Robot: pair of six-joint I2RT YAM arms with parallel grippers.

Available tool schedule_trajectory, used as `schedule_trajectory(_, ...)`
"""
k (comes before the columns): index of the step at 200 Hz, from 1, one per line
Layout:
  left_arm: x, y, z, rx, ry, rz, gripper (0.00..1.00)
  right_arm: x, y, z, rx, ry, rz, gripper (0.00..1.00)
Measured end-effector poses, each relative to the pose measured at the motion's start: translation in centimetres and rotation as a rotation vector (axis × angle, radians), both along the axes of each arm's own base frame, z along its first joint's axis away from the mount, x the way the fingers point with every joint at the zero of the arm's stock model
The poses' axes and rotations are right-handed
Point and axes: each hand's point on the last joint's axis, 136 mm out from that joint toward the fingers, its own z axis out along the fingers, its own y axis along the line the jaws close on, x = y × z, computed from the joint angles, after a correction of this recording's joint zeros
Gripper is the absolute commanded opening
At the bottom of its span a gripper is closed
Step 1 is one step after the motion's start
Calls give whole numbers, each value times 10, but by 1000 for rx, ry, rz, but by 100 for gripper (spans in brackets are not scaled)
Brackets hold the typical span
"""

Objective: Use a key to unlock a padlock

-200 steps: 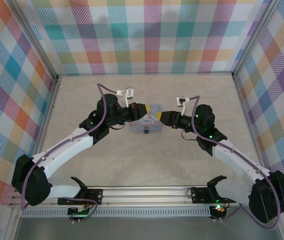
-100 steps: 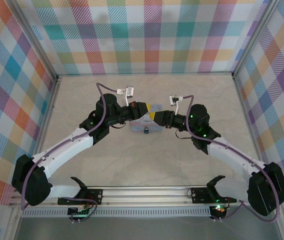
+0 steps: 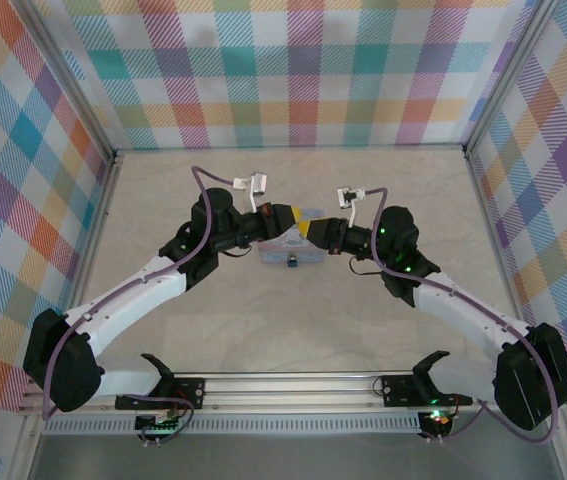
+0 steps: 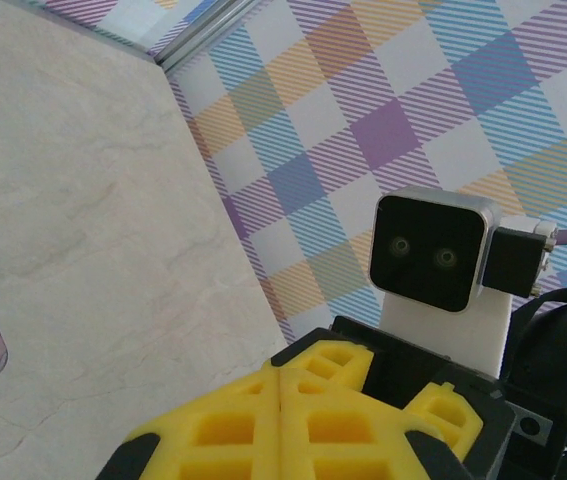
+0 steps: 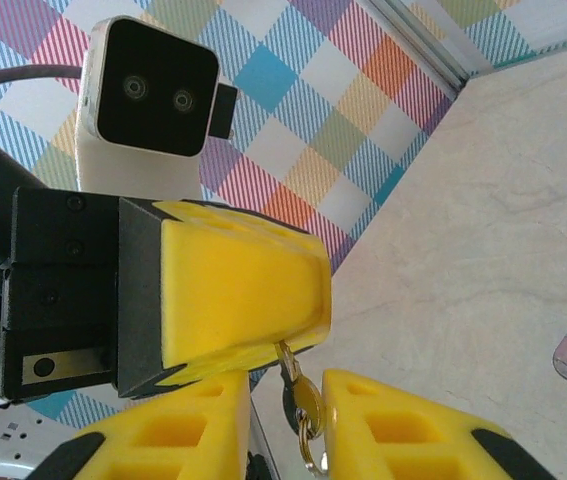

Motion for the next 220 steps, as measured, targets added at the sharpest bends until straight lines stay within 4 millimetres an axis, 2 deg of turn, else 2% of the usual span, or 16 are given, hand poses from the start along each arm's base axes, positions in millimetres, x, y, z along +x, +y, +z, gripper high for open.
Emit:
schedule_trajectory(13,0,0,-1,1,2,0,0,0,1,-1,-1,3,4,30)
schedule_trajectory(29,0,0,-2,3,3,0,0,-1,1,-2,-2,5,8,26)
schedule_trajectory(84,-2,3,1,-2,-5,9,0,-1,2,-2,-4,4,12,0)
schedule_trajectory(131,-3,5,0,-1,-6,15,0,-3,3,-3,-6,-2,20,0)
schedule_trajectory(144,-3,6,1,0,-7,19,20,-3,3,-3,-9,-9,21,0)
schedule_trajectory(162,-4,8,3,-2,-10,24,30,-4,2,-4,-22,-20,20,0)
schedule_trajectory(220,-9,13,12,-17,-34,26,31,-9,-1,1,-39,-66,21,0)
